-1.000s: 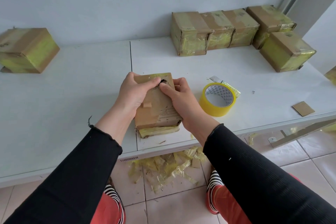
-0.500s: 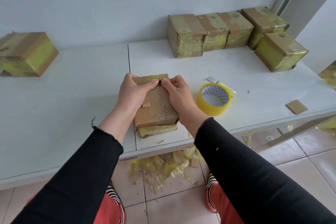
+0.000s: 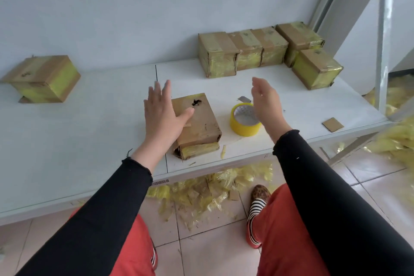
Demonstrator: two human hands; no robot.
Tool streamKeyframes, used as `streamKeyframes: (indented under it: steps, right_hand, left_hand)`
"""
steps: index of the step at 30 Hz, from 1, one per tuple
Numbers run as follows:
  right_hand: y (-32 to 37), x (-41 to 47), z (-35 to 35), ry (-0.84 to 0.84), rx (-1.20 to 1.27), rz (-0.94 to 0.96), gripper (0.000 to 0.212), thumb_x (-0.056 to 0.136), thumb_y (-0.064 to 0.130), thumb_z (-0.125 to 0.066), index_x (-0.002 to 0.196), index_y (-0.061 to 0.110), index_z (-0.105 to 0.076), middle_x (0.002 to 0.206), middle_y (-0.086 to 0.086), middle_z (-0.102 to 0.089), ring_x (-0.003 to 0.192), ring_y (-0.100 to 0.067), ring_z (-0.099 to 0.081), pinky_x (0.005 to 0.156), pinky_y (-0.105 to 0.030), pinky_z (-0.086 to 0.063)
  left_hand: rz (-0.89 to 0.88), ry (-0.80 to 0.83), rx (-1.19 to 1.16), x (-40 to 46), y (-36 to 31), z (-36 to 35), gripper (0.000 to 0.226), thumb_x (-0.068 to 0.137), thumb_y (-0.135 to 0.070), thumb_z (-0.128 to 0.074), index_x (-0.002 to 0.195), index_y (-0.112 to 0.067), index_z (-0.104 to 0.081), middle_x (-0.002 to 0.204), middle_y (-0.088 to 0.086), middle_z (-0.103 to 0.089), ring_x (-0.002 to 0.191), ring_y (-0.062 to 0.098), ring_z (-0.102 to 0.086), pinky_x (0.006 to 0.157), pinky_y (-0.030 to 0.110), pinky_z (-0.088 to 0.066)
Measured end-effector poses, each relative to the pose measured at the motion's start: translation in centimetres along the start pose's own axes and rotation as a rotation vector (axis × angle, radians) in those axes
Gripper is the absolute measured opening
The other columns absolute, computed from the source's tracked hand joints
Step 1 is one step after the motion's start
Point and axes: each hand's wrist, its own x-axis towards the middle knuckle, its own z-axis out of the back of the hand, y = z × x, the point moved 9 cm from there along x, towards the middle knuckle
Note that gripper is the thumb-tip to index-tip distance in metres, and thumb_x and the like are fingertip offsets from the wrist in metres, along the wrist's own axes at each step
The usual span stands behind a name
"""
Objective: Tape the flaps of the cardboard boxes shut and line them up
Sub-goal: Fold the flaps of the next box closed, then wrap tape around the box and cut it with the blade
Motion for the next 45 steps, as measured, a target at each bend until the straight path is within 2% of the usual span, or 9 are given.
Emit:
streamKeyframes:
  steps: [6,11,17,23,28,33,36,40,45]
  right_hand:
    - [-7.0,2.0,-0.5,0.336,-0.161,-0.294,0.032,0.107,0.019,-0.046,0.129,0.005,-0.063,0.114,-0.003,-0.056,0.101,-0.019,-0.050,0.084,-0.032,-0.042]
    - [-6.1,0.7,0.3,0.407,-0.057,-0.302,0.022,0.099,0.017,-0.051,0.084,0.017,-0.066,0.087,-0.005,-0.060,0.079,-0.020,-0.056,0.073,-0.032,-0.055]
    - [-2.0,-1.7,2.8,0.189,-0.259,0.073,0.021,0.104,0.015,-0.038,0.091,0.009,-0.053,0.085,-0.001,-0.057,0.080,-0.025,-0.054,0.068,-0.036,-0.043]
    - [6.4,-5.3,5.6,0.191,-0.124,0.438,0.016,0.108,0.009,-0.039,0.099,0.011,-0.053,0.089,-0.001,-0.056,0.076,-0.007,-0.048,0.066,-0.020,-0.037]
    - [11.5,-8.1,5.6,0.315,-0.174,0.674,0.015,0.106,0.003,-0.044,0.112,0.003,-0.057,0.104,-0.005,-0.055,0.085,-0.008,-0.050,0.076,-0.016,-0.040]
    - [11.5,-4.8,8.7,0.157,-0.040,0.436,0.016,0.108,0.014,-0.042,0.119,0.012,-0.052,0.103,-0.011,-0.056,0.100,-0.030,-0.052,0.093,-0.048,-0.046]
    - [10.6,-6.1,7.5,0.176,0.057,0.328,0.021,0.100,0.046,-0.054,0.092,0.027,-0.047,0.074,0.015,-0.040,0.070,-0.011,-0.038,0.065,-0.031,-0.037]
    - [9.2,-10.1,3.2,0.175,0.157,0.170,0.044,0.100,0.044,-0.062,0.068,0.024,-0.039,0.054,0.017,-0.033,0.049,-0.004,-0.028,0.050,-0.027,-0.027]
    - [11.2,-17.0,-1.4,0.357,0.037,0.460,0.042,0.107,0.040,-0.036,0.117,0.011,-0.064,0.124,-0.004,-0.057,0.115,-0.021,-0.055,0.098,-0.032,-0.045]
  left_hand:
    - [-0.361,0.228,-0.028,-2.6,-13.4,-6.2,0.032,0.101,-0.025,-0.054,0.130,-0.013,-0.048,0.132,0.005,-0.055,0.120,0.024,-0.055,0.089,0.032,-0.040]
    - [-0.205,0.312,0.023,-2.3,-14.4,-11.5,0.082,0.095,-0.044,-0.066,0.151,-0.005,-0.020,0.109,0.008,-0.063,0.093,0.030,-0.066,0.060,0.033,-0.039]
    - [-0.022,0.328,-0.072,-1.3,-13.3,-11.6,0.121,0.083,-0.070,-0.069,0.162,-0.007,-0.004,0.135,0.010,-0.062,0.115,0.031,-0.064,0.072,0.033,-0.043]
    - [0.054,0.386,-0.690,-2.8,-14.7,-7.2,0.060,0.074,-0.052,-0.079,0.126,-0.034,-0.054,0.108,-0.002,-0.074,0.095,0.022,-0.072,0.079,0.044,-0.059]
    - [0.061,0.415,-0.976,-4.9,-15.3,-2.3,0.031,0.078,-0.024,-0.082,0.105,-0.023,-0.067,0.089,0.004,-0.076,0.068,0.023,-0.070,0.058,0.046,-0.062]
    - [0.079,0.317,-1.041,-7.7,-13.0,1.3,0.012,0.082,-0.018,-0.080,0.091,-0.019,-0.071,0.090,0.007,-0.077,0.071,0.017,-0.067,0.054,0.027,-0.053]
    - [0.083,0.109,-1.007,-7.5,-10.3,3.8,0.007,0.086,-0.012,-0.078,0.086,-0.019,-0.075,0.089,0.005,-0.071,0.076,0.011,-0.060,0.064,0.020,-0.049]
    - [0.072,-0.043,-0.988,-6.9,-8.7,5.8,0.017,0.081,-0.012,-0.082,0.073,-0.027,-0.077,0.108,0.017,-0.066,0.092,0.016,-0.063,0.085,0.022,-0.049]
    - [0.027,-0.015,-0.944,-6.2,-7.7,6.3,0.017,0.083,-0.011,-0.082,0.072,-0.021,-0.075,0.085,-0.001,-0.073,0.083,0.010,-0.066,0.082,0.026,-0.052]
